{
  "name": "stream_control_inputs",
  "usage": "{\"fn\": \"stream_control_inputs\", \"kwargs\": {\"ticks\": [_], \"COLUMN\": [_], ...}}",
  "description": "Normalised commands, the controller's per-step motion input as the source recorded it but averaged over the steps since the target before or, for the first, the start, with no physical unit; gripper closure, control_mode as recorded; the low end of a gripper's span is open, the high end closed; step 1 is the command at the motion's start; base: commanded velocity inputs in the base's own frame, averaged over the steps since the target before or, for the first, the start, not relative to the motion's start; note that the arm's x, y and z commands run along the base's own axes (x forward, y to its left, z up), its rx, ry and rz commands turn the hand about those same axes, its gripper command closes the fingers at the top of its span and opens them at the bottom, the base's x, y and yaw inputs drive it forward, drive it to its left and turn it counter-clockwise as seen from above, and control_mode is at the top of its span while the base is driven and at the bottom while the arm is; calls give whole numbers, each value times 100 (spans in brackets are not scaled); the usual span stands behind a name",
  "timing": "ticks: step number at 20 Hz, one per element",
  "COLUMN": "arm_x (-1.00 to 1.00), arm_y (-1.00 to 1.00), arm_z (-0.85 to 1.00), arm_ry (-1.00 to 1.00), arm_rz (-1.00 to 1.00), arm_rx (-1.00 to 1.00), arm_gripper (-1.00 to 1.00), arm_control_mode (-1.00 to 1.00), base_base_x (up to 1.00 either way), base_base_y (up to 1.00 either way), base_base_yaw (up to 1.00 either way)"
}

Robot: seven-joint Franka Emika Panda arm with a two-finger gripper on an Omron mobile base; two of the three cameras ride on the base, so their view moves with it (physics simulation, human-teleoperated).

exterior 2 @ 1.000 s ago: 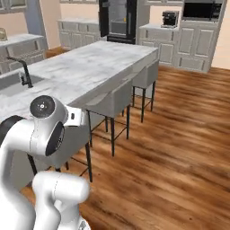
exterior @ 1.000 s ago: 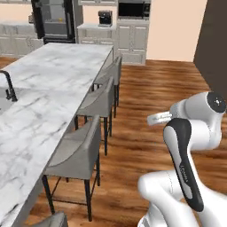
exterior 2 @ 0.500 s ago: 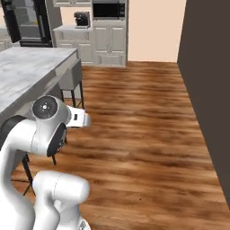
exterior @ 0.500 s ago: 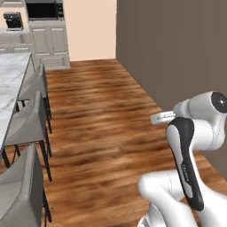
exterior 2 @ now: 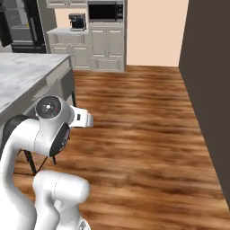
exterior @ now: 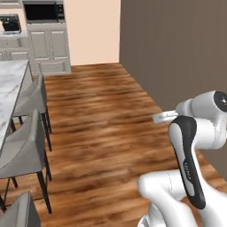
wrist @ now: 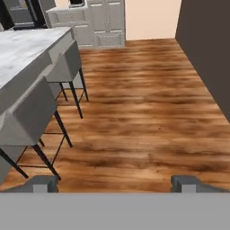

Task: Take the cheese, steak, and lemon wedge from the fridge and place them on the plate on the dining counter to create an appetizer plate.

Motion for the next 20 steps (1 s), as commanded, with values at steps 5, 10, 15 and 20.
{"fn": "stream_control_inputs", "kwargs": {"ticks": [5, 10, 15, 20], "arm_x": [0, 0, 0, 0], "arm_y": [0, 0, 0, 0], "arm_z": [0, 0, 0, 0], "arm_ry": [0, 0, 0, 0], "arm_rz": [0, 0, 0, 0], "arm_rx": [0, 0, 0, 0], "arm_gripper": [-100, -100, -100, -100], "arm_control_mode": [100, 100, 100, 100], "base_base_x": [100, 100, 100, 100], "base_base_y": [4, 24, 36, 36], "base_base_yaw": [0, 0, -1, -1]}}
